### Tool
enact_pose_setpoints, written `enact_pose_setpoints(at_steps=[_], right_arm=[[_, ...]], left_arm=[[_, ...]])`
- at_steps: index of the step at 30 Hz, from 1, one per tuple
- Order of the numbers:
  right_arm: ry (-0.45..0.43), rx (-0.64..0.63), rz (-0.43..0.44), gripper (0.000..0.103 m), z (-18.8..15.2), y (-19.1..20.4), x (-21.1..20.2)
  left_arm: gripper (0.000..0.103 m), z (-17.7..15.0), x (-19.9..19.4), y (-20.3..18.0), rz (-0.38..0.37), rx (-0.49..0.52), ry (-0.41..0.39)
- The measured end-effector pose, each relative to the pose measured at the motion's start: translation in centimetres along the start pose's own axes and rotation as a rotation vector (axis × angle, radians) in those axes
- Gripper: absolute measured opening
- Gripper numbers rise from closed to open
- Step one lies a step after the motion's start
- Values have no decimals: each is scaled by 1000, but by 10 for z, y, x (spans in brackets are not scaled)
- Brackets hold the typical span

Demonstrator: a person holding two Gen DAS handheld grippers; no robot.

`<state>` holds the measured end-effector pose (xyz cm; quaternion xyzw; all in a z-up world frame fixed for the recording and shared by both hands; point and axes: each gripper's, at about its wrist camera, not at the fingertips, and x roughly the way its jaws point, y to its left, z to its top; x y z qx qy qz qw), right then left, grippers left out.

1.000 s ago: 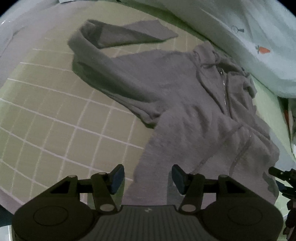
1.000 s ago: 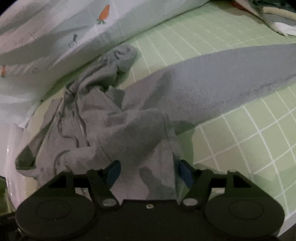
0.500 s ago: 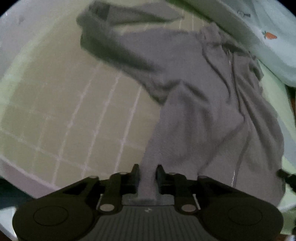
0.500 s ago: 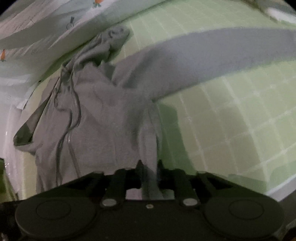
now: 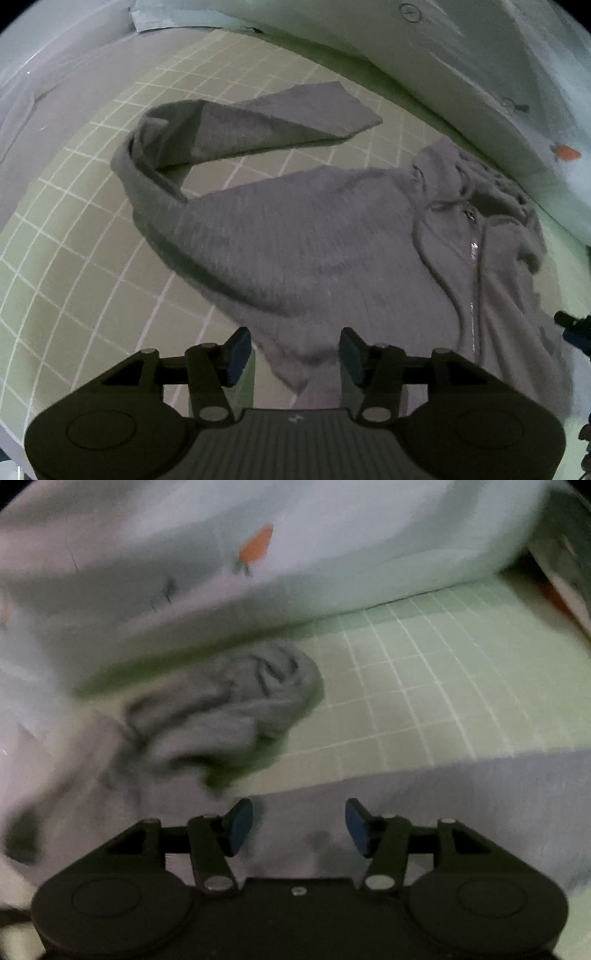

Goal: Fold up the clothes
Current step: 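Pull the hem with the left gripper to straighten the hoodie body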

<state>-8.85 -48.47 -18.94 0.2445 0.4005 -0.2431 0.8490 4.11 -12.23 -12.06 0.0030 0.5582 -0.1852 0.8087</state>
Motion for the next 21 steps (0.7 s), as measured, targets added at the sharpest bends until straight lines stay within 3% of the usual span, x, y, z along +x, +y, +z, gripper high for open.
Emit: enact_pose_setpoints(at_steps=[1, 6, 8, 12, 14, 15, 16, 18, 21], right_arm=[[10, -7, -24, 57, 2, 0, 9], [16, 25, -71, 68, -1, -11, 26], [-2, 36, -70, 65, -5, -16, 23], [-12, -109, -136, 39, -14, -9, 21], [-30, -145, -133, 38, -19, -10, 20], [-37, -149, -132, 31, -19, -12, 19], [-43, -155, -134, 17, -19, -13, 19], [-53, -150, -132, 3, -20, -19, 18], [-65, -157, -151, 2, -21, -23, 17]], left_arm=[[63, 2, 3, 1, 9, -13, 2], [64, 9, 19, 4, 41, -62, 52], [64, 10, 24, 3, 51, -70, 68], [68, 11, 30, -5, 77, -44, 70], [71, 12, 33, -13, 100, -15, 73], [71, 11, 34, -16, 114, -2, 75], [72, 11, 35, -20, 127, 11, 76], [73, 11, 37, -23, 142, 25, 77], [73, 11, 37, -23, 141, 19, 80]])
